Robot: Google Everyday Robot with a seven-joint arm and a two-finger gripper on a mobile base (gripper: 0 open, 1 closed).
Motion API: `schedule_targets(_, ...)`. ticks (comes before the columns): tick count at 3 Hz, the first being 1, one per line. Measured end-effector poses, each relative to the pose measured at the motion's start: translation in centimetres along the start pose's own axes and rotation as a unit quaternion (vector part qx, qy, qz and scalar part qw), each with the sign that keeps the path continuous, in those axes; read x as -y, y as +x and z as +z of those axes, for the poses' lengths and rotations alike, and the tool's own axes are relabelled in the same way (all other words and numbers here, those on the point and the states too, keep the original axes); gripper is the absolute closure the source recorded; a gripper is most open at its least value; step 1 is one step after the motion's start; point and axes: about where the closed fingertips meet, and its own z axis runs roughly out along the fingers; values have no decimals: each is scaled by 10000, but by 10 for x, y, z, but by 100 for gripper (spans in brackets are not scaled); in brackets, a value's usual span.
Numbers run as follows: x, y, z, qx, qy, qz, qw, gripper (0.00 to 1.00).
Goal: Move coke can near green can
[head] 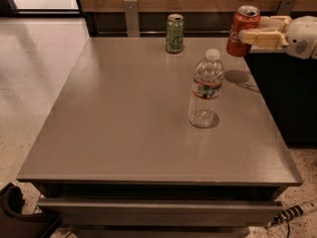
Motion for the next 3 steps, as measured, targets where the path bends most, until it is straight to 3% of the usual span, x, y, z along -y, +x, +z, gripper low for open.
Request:
schedule_targets(1,1,5,19,-24,-118,68,9999,100)
schedule_targets(3,3,38,88,129,-433,420,9981,100)
